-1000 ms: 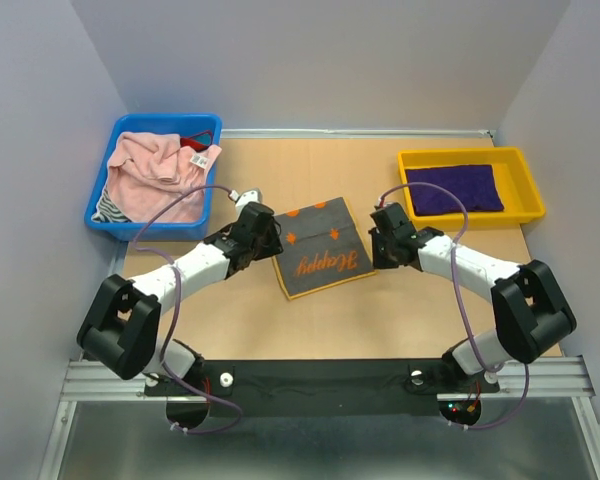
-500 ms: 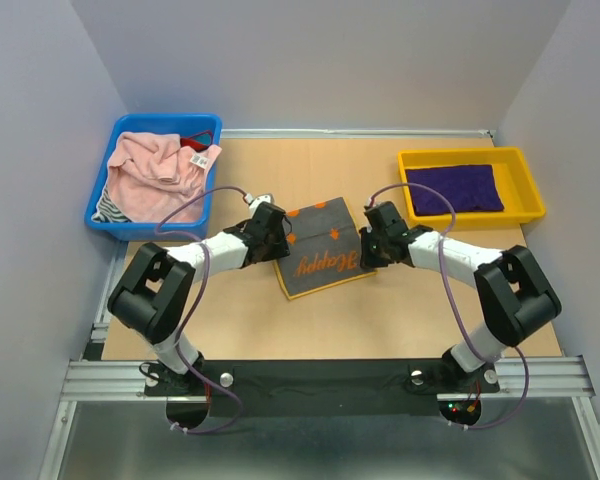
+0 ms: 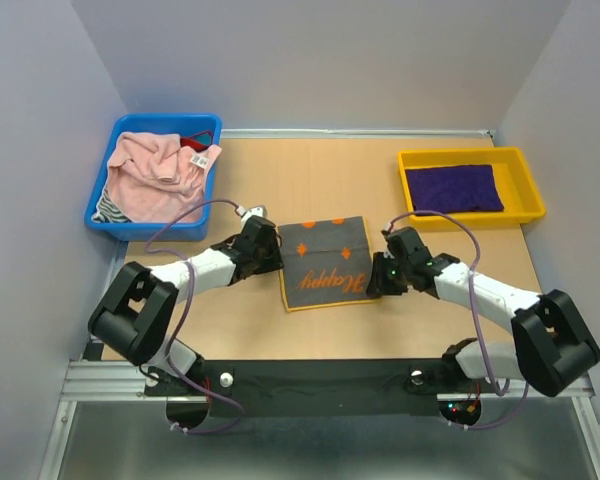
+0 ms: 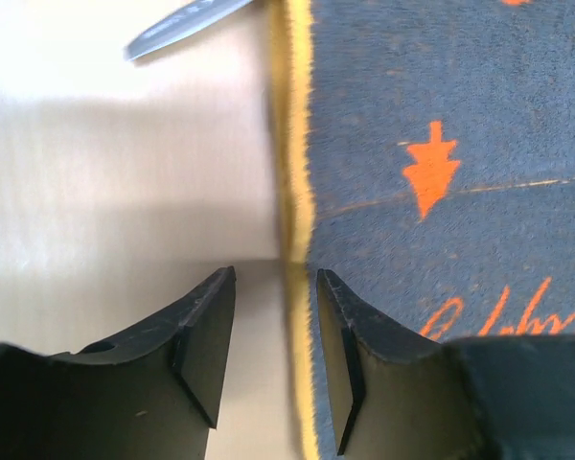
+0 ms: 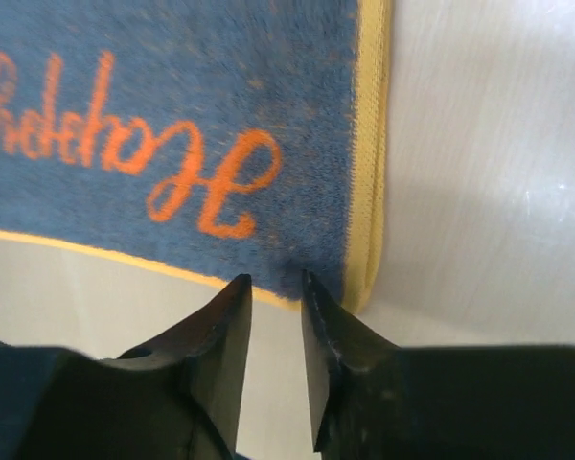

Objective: Fold and stack the towels
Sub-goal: Fold the towel

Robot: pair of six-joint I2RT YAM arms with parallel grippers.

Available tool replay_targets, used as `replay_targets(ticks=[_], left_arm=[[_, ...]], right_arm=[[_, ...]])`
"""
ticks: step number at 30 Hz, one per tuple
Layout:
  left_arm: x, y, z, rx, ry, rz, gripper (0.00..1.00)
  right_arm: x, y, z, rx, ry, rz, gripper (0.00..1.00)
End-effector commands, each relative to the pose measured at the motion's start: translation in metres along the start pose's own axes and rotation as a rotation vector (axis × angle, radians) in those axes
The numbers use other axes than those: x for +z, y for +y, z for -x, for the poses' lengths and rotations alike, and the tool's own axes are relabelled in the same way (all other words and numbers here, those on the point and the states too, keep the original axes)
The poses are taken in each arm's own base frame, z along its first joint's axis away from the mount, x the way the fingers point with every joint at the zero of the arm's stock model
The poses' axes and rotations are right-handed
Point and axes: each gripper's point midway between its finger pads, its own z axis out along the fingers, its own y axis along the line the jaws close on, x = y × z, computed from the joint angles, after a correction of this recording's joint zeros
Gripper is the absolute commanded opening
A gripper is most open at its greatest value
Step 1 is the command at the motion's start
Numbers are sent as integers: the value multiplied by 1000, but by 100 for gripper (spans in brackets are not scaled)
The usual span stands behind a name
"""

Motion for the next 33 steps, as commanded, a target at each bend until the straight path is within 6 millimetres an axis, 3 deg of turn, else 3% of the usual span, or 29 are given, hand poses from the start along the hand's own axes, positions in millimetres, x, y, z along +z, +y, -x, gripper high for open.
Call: replay_targets(ticks=[1,2,4,8,9,11,14,15,16,20,27,33], left_arm=[[-32,-23,31,2,-105,-103,53],[-37,-31,42,-4,-140,-130,54],[-48,-47,63,-23,-193,-191,54],[-56,-83,102,-94,-280,-365,54],[-53,-85,99,-101,-260,-373,54],[-54,-108,116,-141,-312,-484,54],[-39,-119,119,-195,-305,-534,54],[-40,-128,128,-205,-338,-572,54],[-29,-129,126,-212,-327,-572,54],[-12,-139,136,-239,-356,-605,53],[3,-134,136,-287,-410,-628,50],[15,-133,135,-322,-413,-635,50]], right_arm=[[-30,41,41,1,-114,124,39],[-32,45,55,-8,-146,122,49],[-43,69,93,-42,-231,171,51],[-33,110,153,-37,-363,295,62],[-29,115,162,-25,-384,317,65],[-17,132,185,17,-450,401,69],[-2,140,199,72,-499,461,73],[-3,145,210,80,-554,487,75],[14,140,210,95,-547,474,76],[37,139,222,102,-587,478,78],[56,132,236,127,-641,500,79],[60,140,240,154,-632,555,79]])
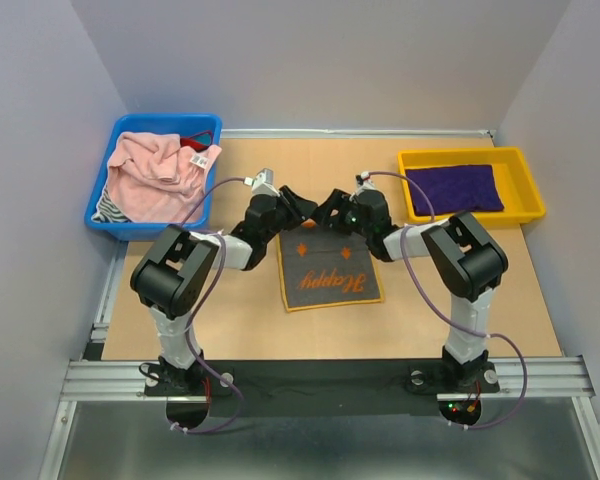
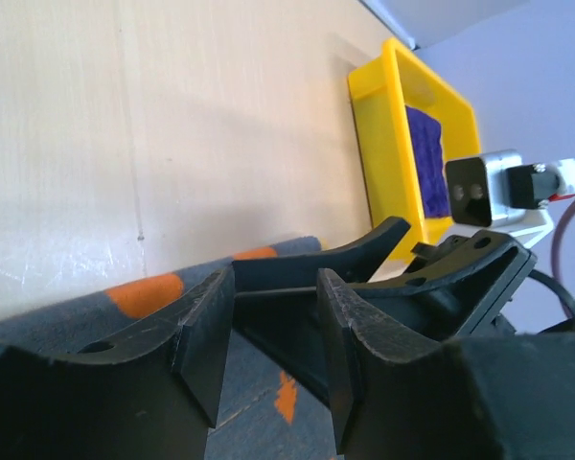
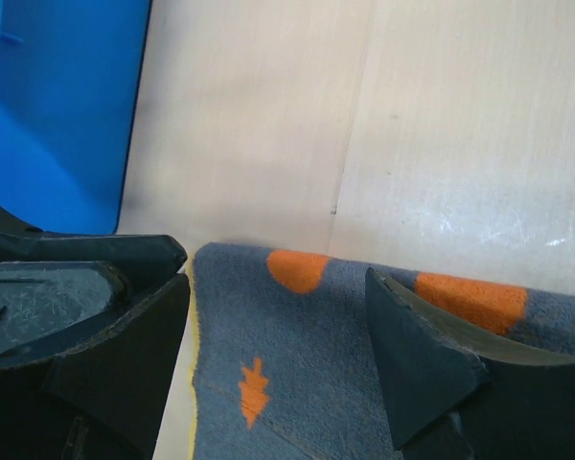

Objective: Fold and stack the towels
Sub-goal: Fold the towel

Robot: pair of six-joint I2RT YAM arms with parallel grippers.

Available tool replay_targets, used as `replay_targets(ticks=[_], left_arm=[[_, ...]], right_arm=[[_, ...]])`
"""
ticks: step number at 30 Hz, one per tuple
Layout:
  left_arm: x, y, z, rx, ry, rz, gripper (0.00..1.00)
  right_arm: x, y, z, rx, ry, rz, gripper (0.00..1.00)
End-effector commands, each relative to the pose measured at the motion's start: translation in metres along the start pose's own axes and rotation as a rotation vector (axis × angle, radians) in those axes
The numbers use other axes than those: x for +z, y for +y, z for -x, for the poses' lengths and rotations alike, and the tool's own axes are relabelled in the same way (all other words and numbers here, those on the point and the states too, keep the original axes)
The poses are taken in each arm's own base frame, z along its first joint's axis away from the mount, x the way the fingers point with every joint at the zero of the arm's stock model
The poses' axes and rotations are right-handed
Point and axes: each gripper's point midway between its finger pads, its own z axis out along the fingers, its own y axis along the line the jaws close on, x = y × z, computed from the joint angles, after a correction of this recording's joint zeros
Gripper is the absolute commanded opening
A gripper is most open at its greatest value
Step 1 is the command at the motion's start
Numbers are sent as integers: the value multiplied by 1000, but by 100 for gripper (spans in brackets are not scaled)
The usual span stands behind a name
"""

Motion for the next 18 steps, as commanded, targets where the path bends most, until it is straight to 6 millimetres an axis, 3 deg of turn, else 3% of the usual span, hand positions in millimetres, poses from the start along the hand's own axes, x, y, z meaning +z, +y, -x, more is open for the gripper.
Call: replay_targets(ticks=[1,3,8,18], left_arm=[[7,-17,15,-31,-72,-76,50],[10,-10,8,-57,-59,-67,50],[14,17,-7,-77,-53,-16,49],[-2,66,-19,-169,-94,50,46]], right_arm=[[12,38,37,10,-106,135,79],[15,35,33,25,-102,133,79],[19,6,15,50,-84,81,79],[5,-36,0,126,-96,25,79]])
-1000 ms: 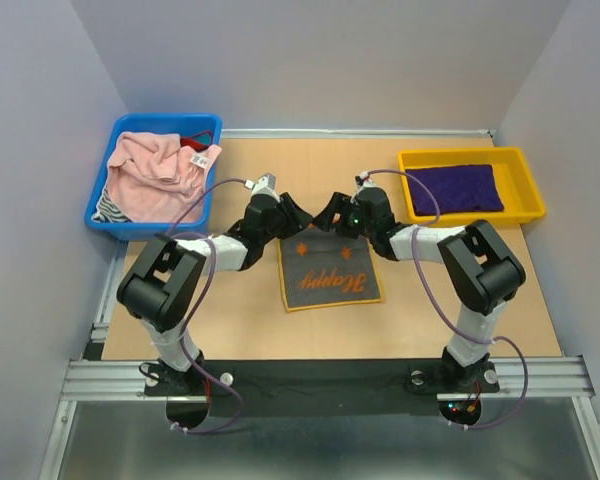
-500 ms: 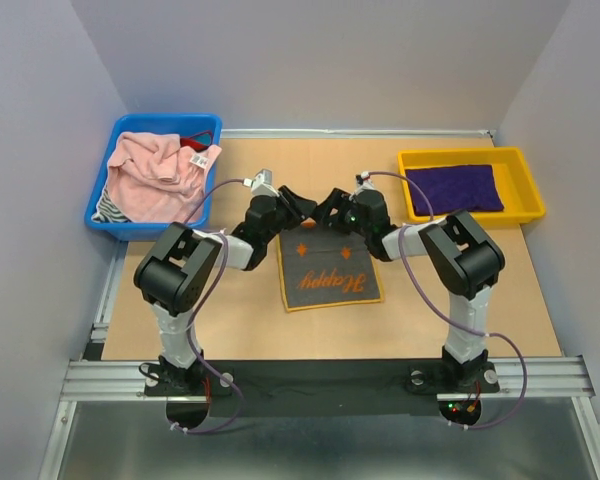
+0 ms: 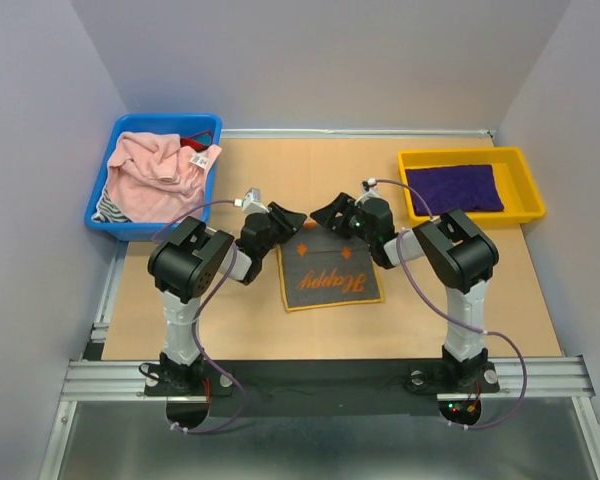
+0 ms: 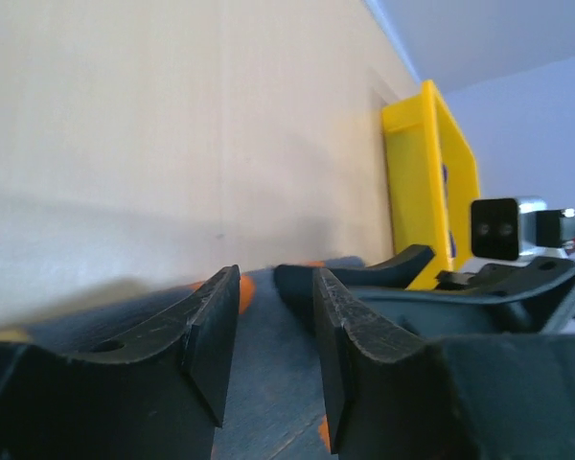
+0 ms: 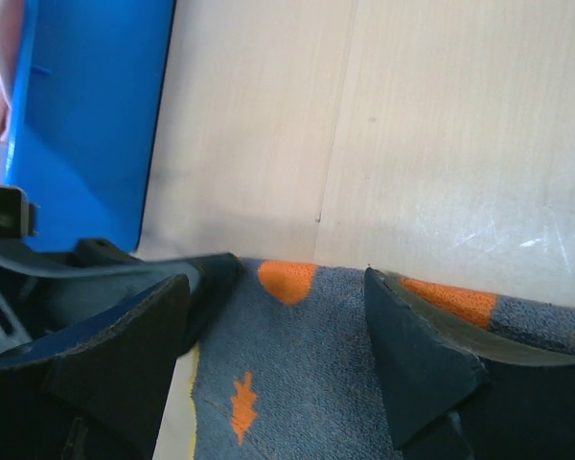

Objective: Fold and stack the towels
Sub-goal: Fold the towel

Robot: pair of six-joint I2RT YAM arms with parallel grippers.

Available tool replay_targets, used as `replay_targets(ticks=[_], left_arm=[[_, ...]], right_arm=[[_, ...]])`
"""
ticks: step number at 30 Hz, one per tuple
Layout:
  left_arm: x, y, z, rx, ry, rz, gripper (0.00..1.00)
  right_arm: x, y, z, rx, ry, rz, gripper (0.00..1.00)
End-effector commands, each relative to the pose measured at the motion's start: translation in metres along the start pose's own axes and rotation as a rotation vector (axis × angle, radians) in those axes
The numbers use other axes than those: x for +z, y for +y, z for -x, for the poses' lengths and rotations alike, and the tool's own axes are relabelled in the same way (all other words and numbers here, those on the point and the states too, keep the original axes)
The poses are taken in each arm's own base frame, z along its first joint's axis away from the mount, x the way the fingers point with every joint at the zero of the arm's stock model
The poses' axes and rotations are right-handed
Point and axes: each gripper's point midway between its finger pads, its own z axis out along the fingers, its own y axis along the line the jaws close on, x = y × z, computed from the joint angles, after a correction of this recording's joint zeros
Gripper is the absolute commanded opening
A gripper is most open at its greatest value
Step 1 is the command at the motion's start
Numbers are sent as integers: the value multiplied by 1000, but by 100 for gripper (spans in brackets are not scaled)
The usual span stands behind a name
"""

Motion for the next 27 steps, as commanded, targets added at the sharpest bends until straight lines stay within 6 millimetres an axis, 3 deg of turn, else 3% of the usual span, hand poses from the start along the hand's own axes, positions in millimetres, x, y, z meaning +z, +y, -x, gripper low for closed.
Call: replay_targets(ticks=[1,7,12,22,24,25,27], left_arm=[[-12,17,-2,-41,-23,12,45],[-15,28,8,-32,-57,86,44],[-15,34,16,-47,-83,137,44],[-13,41,17,-37,-67,187,42],[-13,33,18,-28,-57,169,42],[-13,19,24,-14,-64,137,42],[-11,9,31,38,-64,128,42]], right_arm=[[-7,-23,3,47,-46,-24,79],[-19,-51,11,92,-69,-63,79],[-25,-53,24,77,-81,-39,79],[-53,-78,76,46,-167,-68,79],[-56,-71,79,-19,-144,-49,79],[-59,-61,88,-50,-150,-44,79],[-61,-70,82,-83,-90,-108,80]])
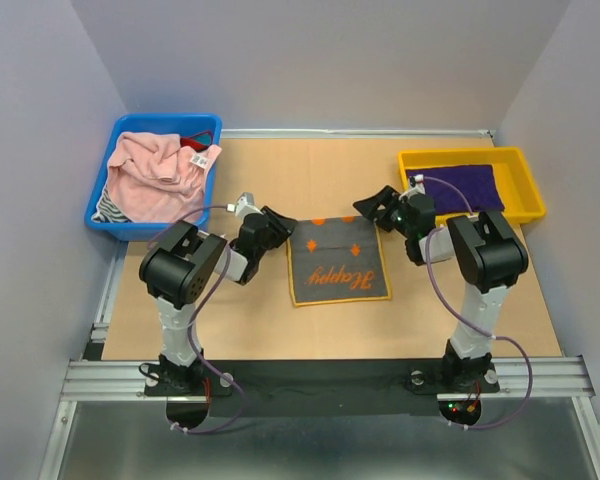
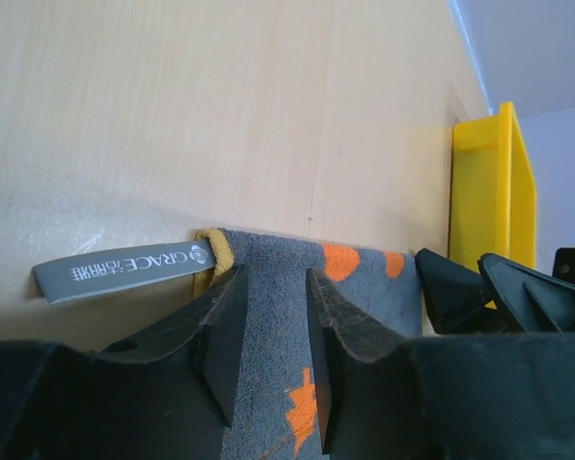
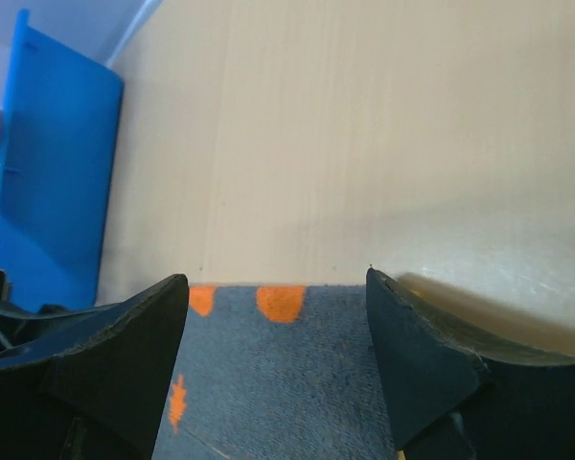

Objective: Fold and stack the towels
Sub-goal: Fold the towel

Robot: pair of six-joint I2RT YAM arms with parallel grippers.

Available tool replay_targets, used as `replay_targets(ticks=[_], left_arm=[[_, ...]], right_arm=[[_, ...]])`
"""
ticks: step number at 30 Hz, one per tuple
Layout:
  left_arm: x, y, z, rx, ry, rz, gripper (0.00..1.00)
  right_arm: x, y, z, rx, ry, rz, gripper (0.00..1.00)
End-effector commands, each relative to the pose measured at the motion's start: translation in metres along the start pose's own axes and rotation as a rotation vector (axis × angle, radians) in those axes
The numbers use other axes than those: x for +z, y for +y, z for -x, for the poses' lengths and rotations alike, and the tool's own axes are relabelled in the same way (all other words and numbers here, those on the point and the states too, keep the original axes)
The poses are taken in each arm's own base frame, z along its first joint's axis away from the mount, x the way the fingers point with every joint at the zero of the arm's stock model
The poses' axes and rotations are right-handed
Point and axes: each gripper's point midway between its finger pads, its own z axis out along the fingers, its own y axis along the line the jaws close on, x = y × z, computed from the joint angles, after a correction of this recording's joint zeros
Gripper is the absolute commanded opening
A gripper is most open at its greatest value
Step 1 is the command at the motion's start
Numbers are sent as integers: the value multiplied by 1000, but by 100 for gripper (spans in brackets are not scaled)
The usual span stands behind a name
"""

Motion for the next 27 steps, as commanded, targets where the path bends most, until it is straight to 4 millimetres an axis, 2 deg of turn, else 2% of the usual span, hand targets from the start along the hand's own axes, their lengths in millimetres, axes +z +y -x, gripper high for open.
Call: replay_targets(ticks=[1,2,4,5,6,7,8,9,10,11,12,14,15,16,17,19,22,23,27], left_arm=[[-1,-38,29,82,-39,-27,42],[-4,-50,39,103,-60,-40,42],[-8,-54,45,172,-60,-17,44],[-11,-72,58,190,-88,-33,45],[-13,-65,58,255,-65,12,47],[-12,-79,67,283,-77,4,49],[-15,-86,72,317,-82,4,50],[-17,-78,70,365,-49,46,53],[-17,-87,78,431,-52,44,55],[-19,-90,80,474,-43,55,57],[-21,-90,81,515,-27,67,58],[-27,-91,85,626,22,106,67],[-31,-91,86,660,58,128,74],[-35,-92,86,726,84,124,76],[-41,-84,82,757,132,156,85],[-47,-87,84,848,171,143,88],[-57,-76,81,914,236,181,88],[-60,-75,83,932,240,182,88],[-68,-74,85,985,244,174,87]], right_arm=[[-5,4,14,-154,37,-57,80],[-7,8,22,-215,32,-63,80],[-8,7,28,-264,66,-115,80],[-8,10,36,-343,77,-125,79],[-13,-1,27,-360,148,-179,79],[-7,10,43,-408,144,-176,79],[-13,-3,34,-472,227,-216,79],[-14,-2,33,-506,264,-213,79],[-14,-2,34,-543,295,-213,79],[-11,5,43,-582,302,-207,79],[-19,-5,35,-633,383,-232,78],[-22,-13,34,-718,467,-239,76],[-21,-20,30,-736,501,-250,75],[-21,-23,28,-780,531,-232,74],[-20,-18,27,-785,559,-204,72],[-17,-21,18,-808,620,-160,68],[-14,-14,12,-809,670,-91,60],[-13,-19,7,-816,693,-83,57],[-7,-23,4,-823,727,-65,55]])
